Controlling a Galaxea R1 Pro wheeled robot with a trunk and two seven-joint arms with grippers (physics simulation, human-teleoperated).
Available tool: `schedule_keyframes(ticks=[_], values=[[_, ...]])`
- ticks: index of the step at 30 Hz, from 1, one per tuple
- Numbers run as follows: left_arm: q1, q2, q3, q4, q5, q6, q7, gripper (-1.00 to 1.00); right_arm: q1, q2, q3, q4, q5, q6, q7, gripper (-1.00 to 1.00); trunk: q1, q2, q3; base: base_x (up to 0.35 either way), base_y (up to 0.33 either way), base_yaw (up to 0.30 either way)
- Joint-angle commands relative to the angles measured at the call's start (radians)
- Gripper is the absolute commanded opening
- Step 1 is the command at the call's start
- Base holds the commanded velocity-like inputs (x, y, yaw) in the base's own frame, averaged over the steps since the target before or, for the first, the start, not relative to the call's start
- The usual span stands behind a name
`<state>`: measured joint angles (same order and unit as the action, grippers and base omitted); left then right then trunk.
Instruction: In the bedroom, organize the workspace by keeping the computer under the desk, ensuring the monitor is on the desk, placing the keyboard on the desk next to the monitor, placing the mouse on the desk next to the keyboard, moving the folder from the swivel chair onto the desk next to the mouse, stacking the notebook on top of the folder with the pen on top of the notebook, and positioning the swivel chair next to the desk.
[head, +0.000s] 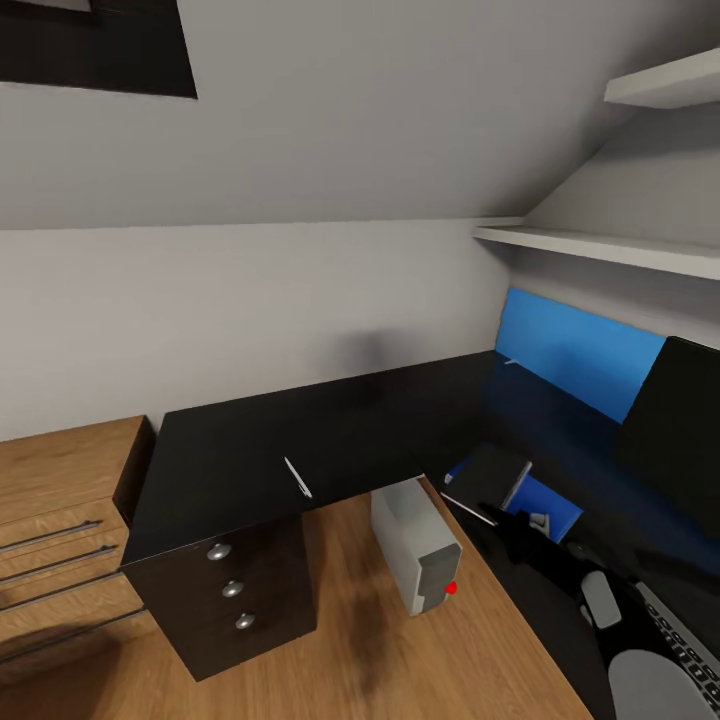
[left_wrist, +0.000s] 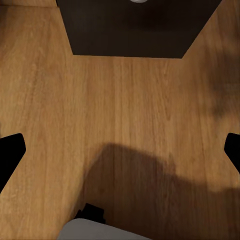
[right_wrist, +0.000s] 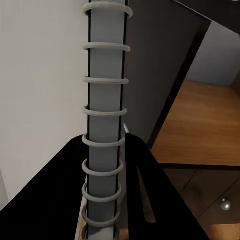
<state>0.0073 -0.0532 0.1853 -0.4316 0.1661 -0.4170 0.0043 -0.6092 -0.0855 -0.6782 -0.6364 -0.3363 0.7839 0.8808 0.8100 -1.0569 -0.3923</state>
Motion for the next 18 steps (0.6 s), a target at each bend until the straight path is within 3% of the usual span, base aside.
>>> schedule_keyframes(ticks=[1,13,14,18], values=[[0.000,0.000,0.000,-0.002,0.004,-0.001,0.000,1.00,0.002,-0.001,-0.003,0.001,0.001,0.005,0.009,-1.00,0.000,-0.001,-0.001,0.000,0.000,0.000],[0.000,0.000,0.000,-0.001,0.004,-0.001,0.000,1.00,0.008,-0.010,-0.003,0.001,0.002,0.006,0.076,-1.00,0.000,-0.001,-0.001,0.000,0.000,0.000],[0.000,0.000,0.000,-0.001,0.004,-0.001,0.001,1.00,0.008,-0.010,-0.003,0.001,0.002,0.006,0.187,-1.00,0.000,-0.001,-0.001,0.000,0.000,0.000],[0.000,0.000,0.000,-0.001,0.004,0.000,0.001,1.00,0.008,-0.010,-0.003,0.001,0.002,0.006,0.187,-1.00,0.000,-0.001,-0.001,0.000,0.000,0.000]])
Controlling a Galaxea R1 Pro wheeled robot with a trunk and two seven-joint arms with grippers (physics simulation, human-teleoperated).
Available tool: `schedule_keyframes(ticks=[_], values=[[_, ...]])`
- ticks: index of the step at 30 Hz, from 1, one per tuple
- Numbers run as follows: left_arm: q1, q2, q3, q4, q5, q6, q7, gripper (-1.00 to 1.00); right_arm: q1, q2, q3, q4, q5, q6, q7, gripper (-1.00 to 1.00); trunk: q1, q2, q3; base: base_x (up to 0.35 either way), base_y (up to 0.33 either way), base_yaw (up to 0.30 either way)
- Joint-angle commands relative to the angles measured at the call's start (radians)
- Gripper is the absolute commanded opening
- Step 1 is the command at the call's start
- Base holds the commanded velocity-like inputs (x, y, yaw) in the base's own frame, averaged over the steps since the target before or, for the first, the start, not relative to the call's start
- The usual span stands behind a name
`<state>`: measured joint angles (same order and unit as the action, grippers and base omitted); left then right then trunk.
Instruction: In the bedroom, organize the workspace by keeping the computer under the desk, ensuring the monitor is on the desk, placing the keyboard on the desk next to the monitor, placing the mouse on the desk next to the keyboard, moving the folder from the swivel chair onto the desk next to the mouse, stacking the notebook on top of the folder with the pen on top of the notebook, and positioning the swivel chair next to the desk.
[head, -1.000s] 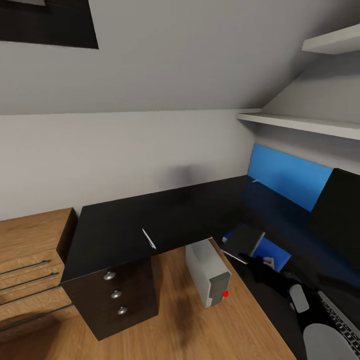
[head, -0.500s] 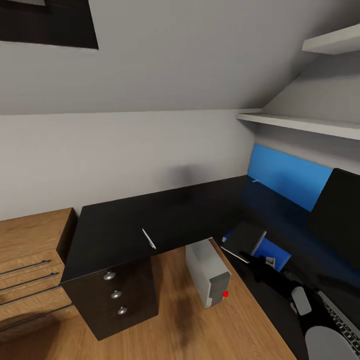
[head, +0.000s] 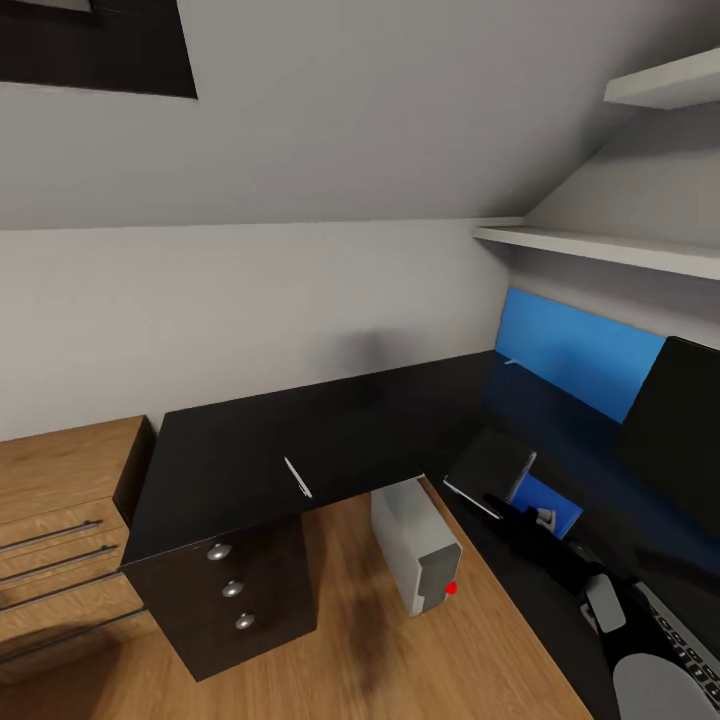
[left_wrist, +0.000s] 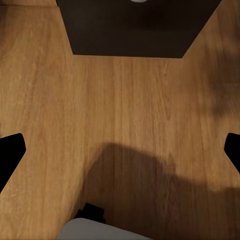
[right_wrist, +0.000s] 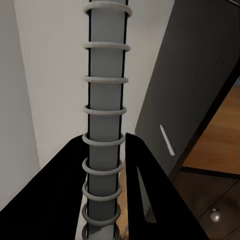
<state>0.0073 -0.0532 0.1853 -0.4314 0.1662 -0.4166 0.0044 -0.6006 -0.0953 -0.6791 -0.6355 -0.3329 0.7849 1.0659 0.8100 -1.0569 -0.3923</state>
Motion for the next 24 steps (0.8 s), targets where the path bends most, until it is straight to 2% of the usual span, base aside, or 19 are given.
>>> schedule_keyframes(ticks=[1,11,24], values=[[0.000,0.000,0.000,-0.001,0.005,-0.001,0.000,1.00,-0.001,0.000,-0.002,0.000,-0.002,0.005,0.002,-1.00,0.000,-0.001,-0.001,0.000,0.000,0.000],[0.000,0.000,0.000,-0.001,0.005,-0.001,0.000,1.00,-0.001,0.003,-0.002,0.002,0.000,0.003,0.001,-1.00,0.000,-0.001,0.000,0.000,0.000,-0.014],[0.000,0.000,0.000,-0.001,0.004,-0.001,0.000,1.00,-0.001,-0.001,-0.003,0.003,-0.001,0.005,0.005,-1.00,0.000,-0.001,0.013,0.000,0.000,-0.152]])
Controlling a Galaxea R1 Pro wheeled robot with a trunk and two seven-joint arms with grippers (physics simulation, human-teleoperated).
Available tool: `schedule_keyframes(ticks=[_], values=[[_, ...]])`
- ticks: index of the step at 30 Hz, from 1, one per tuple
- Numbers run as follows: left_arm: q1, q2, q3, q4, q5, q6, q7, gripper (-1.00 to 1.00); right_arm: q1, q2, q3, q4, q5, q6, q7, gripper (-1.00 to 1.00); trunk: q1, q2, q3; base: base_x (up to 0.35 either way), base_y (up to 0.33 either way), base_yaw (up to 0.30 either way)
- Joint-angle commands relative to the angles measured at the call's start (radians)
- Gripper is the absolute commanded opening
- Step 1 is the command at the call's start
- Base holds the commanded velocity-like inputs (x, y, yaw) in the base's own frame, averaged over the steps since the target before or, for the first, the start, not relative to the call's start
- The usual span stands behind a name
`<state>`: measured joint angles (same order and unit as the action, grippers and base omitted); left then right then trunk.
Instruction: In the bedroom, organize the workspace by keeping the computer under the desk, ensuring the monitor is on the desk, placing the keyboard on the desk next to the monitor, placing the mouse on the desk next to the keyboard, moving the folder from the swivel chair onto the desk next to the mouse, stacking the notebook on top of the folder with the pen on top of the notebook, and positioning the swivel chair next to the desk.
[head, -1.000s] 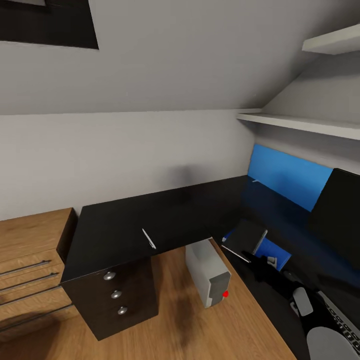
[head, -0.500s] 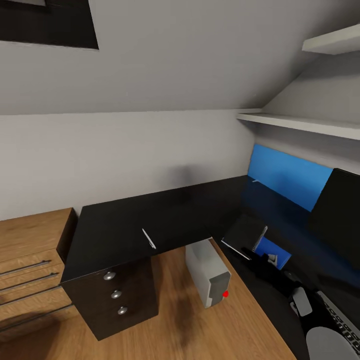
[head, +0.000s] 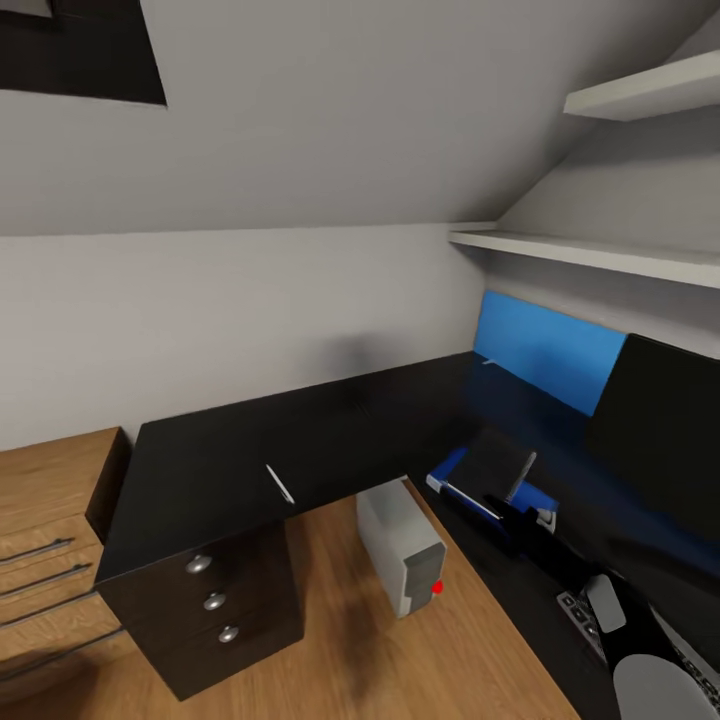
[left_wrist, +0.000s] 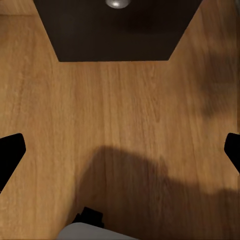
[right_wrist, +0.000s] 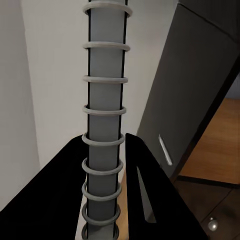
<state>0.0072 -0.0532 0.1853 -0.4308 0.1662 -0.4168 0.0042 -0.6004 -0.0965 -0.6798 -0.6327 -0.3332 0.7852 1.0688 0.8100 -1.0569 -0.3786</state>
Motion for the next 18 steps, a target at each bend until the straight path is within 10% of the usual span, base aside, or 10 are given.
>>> schedule_keyframes(ticks=[1,18], values=[[0.000,0.000,0.000,-0.002,0.004,-0.001,0.000,1.00,-0.001,0.000,-0.002,0.001,-0.001,0.005,0.002,-1.00,0.000,-0.001,0.000,0.000,0.000,-0.156],[0.000,0.000,0.001,-0.002,0.005,0.000,0.001,1.00,-0.001,-0.007,0.000,0.031,0.002,0.003,-0.004,-1.00,0.000,-0.001,0.004,0.000,0.000,-0.040]])
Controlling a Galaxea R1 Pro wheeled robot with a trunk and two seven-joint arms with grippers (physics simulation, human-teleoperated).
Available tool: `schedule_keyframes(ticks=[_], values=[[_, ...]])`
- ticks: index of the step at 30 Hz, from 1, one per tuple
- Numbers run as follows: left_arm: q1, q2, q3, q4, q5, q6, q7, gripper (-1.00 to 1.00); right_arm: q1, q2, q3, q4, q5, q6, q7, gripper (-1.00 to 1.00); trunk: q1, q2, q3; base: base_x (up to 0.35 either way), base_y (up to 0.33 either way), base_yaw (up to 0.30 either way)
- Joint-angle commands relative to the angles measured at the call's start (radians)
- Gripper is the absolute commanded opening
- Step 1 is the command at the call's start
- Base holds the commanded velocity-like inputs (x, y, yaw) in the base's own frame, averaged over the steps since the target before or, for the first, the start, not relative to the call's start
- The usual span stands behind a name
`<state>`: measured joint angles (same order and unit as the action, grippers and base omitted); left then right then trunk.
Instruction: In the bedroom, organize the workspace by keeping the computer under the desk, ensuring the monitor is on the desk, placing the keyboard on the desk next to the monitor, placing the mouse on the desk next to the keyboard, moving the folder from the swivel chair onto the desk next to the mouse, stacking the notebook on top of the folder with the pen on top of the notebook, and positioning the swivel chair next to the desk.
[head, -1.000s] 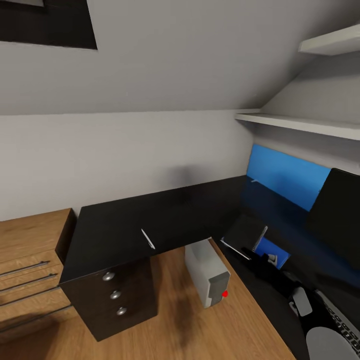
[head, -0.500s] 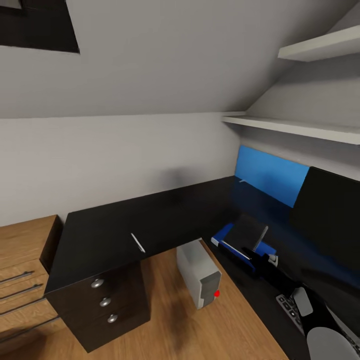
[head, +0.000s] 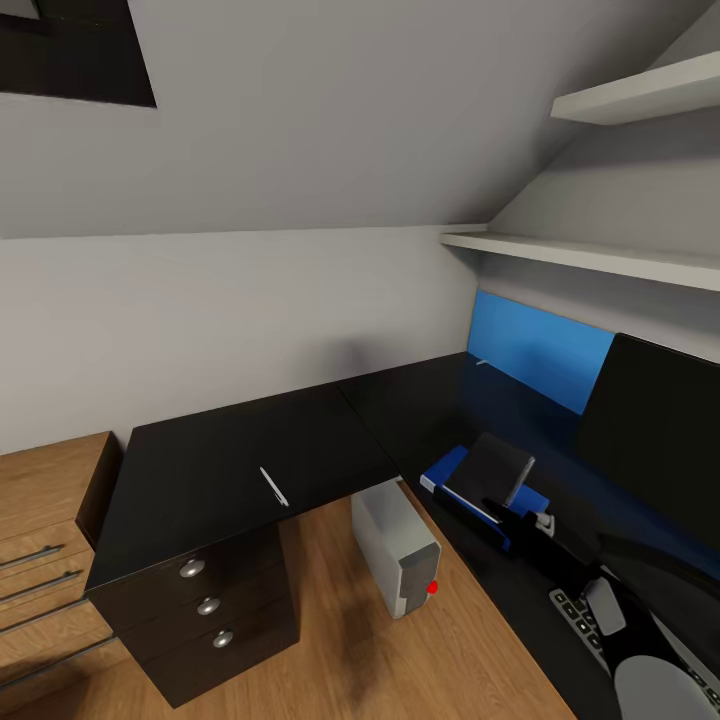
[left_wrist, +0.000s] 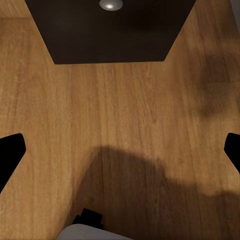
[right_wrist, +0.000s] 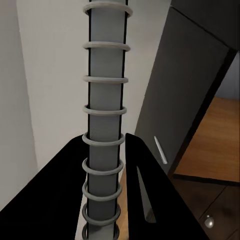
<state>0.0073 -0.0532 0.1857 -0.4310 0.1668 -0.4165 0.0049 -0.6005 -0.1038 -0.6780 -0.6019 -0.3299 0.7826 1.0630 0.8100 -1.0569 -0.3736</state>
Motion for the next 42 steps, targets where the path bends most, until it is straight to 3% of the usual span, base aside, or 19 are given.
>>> schedule_keyframes(ticks=[1,30,42], values=[[0.000,0.000,0.000,-0.002,0.004,-0.001,0.000,1.00,-0.001,-0.001,-0.002,0.002,-0.001,0.005,0.001,-1.00,0.000,-0.001,-0.001,0.000,0.000,0.000],[0.000,0.000,0.000,-0.002,0.005,-0.001,0.000,1.00,-0.001,-0.006,-0.003,0.000,-0.003,0.031,-0.007,-1.00,0.000,-0.001,-0.001,0.000,0.000,0.000],[0.000,0.000,0.000,-0.002,0.005,-0.001,0.001,1.00,-0.001,-0.007,-0.010,-0.006,-0.006,0.043,-0.150,-1.00,0.000,-0.001,-0.001,0.000,0.000,0.000]])
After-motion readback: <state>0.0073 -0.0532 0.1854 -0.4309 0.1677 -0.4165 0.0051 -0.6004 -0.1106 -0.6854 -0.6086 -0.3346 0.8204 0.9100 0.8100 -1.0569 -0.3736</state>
